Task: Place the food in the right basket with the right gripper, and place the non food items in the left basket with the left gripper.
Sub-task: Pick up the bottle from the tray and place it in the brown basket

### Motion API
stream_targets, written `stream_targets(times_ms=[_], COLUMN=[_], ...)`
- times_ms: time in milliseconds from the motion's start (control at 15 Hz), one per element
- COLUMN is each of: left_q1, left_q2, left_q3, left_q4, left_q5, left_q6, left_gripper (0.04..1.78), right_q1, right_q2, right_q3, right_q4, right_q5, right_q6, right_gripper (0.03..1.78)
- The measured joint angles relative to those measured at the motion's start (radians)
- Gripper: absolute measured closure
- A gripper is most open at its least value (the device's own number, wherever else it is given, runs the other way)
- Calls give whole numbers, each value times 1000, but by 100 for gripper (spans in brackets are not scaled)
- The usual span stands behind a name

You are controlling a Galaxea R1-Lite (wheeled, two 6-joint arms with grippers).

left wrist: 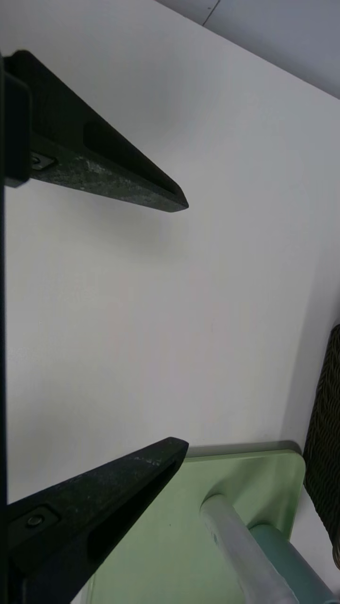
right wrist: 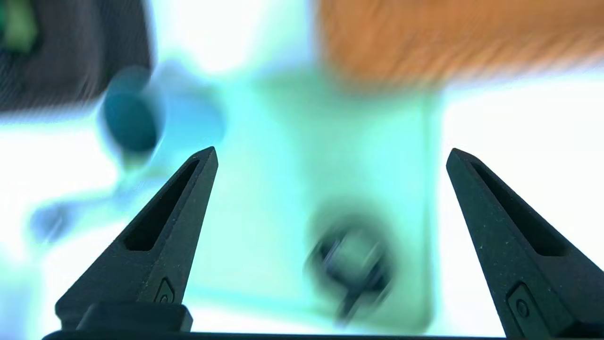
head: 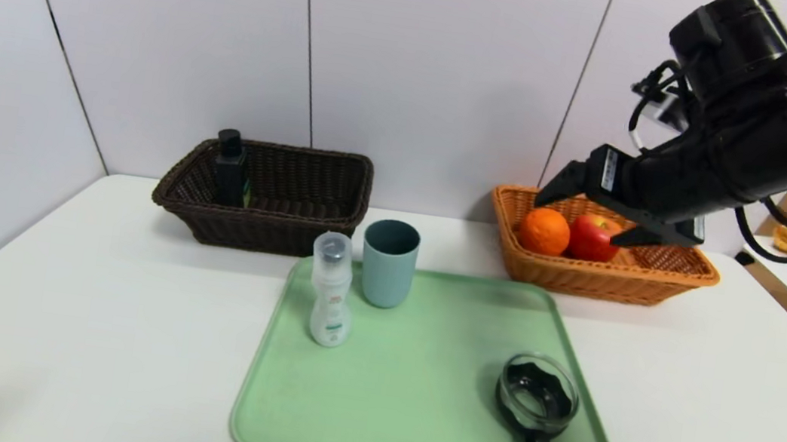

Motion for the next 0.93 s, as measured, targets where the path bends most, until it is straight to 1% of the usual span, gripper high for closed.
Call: stream_targets(times_ms=[67, 133, 200, 333, 400, 467, 533, 600, 667, 733, 800, 867, 933], left_q1=[0, 0, 0, 0, 0, 0, 0, 0, 0, 0, 0, 0, 0], left_q2=[-6, -14, -23, -43, -54, -64, -72, -80, -88, -97, -107, -116, -124], left_q3=[0, 0, 0, 1, 2, 2, 3, 3, 4, 5, 6, 7, 7], left_q4=[5, 21, 36, 64, 74, 83, 89, 95, 97, 104, 116, 130, 144], left_q5=[0, 1, 0, 0, 1, 1, 1, 2, 1, 1, 2, 2, 2], left_q6=[0, -1, 0, -1, -1, -1, -1, -1, -1, -1, -1, -1, -3], left_gripper=[13, 13, 13, 13, 13, 13, 13, 13, 13, 13, 13, 13, 13], right_q1=[36, 61, 79, 133, 171, 201, 236, 266, 293, 328, 360, 392, 423], right_q2=[-11, -18, -24, -39, -47, -53, -60, -69, -78, -89, -101, -113, -126], right_q3=[0, 0, 0, 11, 26, 39, 63, 107, 165, 247, 336, 433, 541], right_q4=[54, 74, 76, 79, 77, 66, 28, -31, -102, -196, -298, -407, -525], right_q5=[45, 90, 147, 247, 265, 267, 264, 253, 226, 185, 134, 78, 19], right_q6=[61, 111, 146, 170, 171, 170, 170, 169, 166, 160, 146, 120, 79], right_gripper=[13, 13, 13, 12, 12, 12, 12, 12, 12, 12, 12, 12, 12])
